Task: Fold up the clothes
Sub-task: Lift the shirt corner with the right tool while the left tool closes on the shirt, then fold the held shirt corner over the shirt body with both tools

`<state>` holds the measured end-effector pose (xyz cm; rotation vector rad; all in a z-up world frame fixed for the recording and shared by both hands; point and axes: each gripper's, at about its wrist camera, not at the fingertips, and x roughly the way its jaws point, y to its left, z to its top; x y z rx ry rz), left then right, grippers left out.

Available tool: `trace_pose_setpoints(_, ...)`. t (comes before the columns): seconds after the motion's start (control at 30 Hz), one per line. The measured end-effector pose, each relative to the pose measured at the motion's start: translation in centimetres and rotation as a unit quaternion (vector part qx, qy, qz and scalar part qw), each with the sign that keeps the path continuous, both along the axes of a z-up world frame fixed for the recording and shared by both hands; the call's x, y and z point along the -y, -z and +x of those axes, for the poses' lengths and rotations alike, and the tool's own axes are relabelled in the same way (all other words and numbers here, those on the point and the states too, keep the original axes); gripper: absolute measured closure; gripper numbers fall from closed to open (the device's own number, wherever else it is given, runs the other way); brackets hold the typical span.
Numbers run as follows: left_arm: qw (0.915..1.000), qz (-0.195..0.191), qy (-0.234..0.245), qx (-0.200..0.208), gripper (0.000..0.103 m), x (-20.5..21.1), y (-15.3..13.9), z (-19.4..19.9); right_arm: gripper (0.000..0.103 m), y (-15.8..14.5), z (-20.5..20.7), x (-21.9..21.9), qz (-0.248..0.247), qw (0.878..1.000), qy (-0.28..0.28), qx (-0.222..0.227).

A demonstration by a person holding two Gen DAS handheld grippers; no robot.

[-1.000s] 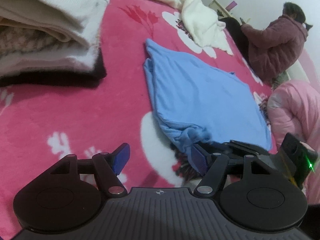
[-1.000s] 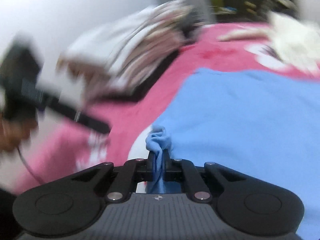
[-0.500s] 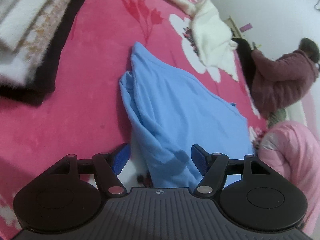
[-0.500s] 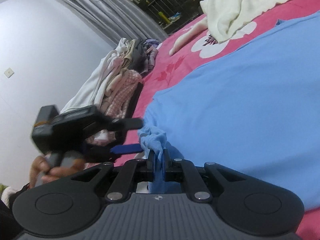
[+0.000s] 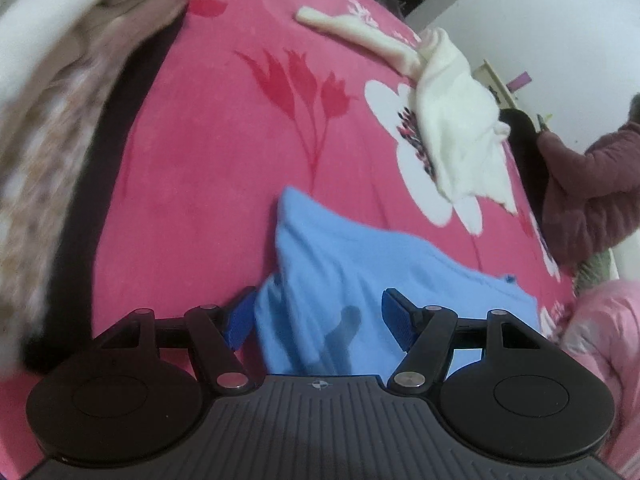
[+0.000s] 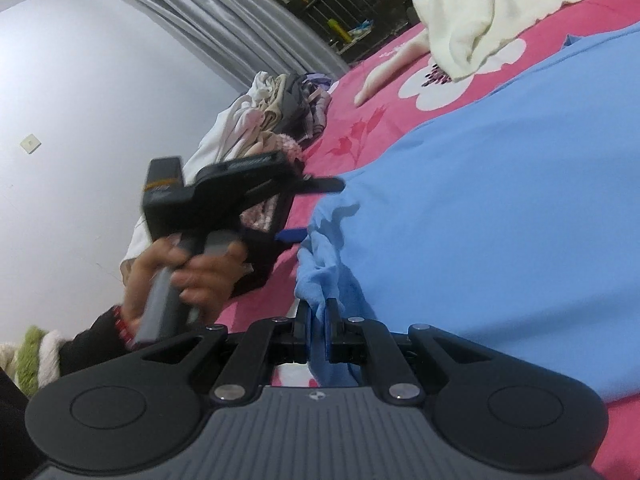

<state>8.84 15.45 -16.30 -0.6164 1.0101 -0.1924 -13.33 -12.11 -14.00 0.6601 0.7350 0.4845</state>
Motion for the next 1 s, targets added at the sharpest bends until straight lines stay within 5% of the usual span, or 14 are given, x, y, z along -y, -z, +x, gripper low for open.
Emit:
trace_pose_setpoints(0.33, 0.9988, 0.019, -0.044, 0.002, 0.09, 0.0, 0.0, 1.4, 0.097, -0.6, -0.4, 0.1, -0.001, 1.0, 0.01, 0.008)
trace_pose_setpoints(0.67, 0.9979, 0.004, -0.043, 0.049, 0.097, 3.4, -3.8, 1.6, 0.097, -2.3, -1.8, 2.4, 0.015, 0.998, 0.059, 0.03)
trace_pose_setpoints(1.0, 0.9951, 0.017, 0.033, 0.091, 0.098, 13.9, -6.9, 3.8, 0.097, -4.8, -5.6, 9.5, 0.04, 0.977, 0.195, 0.079)
